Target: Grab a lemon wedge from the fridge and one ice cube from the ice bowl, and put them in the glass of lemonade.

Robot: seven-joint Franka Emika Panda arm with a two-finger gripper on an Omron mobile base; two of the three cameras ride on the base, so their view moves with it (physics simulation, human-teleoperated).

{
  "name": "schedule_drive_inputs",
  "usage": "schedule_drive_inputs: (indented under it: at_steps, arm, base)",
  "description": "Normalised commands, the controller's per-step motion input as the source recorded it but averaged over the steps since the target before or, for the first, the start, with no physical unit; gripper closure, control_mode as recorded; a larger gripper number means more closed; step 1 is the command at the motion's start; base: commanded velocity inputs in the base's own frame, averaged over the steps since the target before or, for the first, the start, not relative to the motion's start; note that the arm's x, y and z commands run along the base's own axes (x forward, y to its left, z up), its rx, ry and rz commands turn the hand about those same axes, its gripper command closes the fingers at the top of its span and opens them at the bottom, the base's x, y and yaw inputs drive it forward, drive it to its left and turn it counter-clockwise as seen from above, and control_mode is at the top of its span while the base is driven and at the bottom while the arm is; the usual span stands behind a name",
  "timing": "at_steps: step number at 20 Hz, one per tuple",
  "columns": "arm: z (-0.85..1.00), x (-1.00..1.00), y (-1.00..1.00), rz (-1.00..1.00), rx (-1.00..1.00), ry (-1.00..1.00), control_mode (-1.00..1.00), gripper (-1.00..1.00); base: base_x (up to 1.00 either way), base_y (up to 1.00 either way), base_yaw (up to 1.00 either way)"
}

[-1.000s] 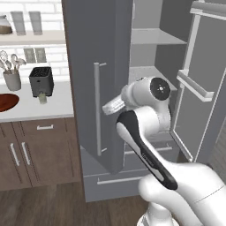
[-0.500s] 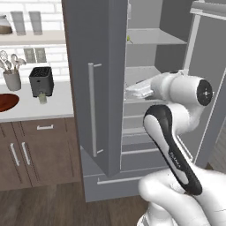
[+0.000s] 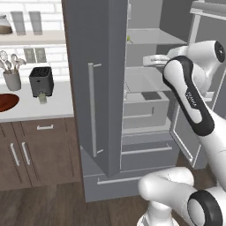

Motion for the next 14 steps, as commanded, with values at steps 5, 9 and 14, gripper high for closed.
schedule_drive_inputs:
  at_steps: [5,9,14]
  arm:
    - [-0.43,0.95,0.29,0.0,0.15,0.21,-1.0,1.0]
    - [-0.45,0.65,0.21,0.0,0.17,0.1,-1.0,-1.0]
    - [-0.05,0.29,-0.22,0.0,0.23,0.0,-1.0,-1.0]
  base:
    - [0.0,0.0,0.0]
    - [0.0,0.0,0.0]
    - [0.0,0.0,0.0]
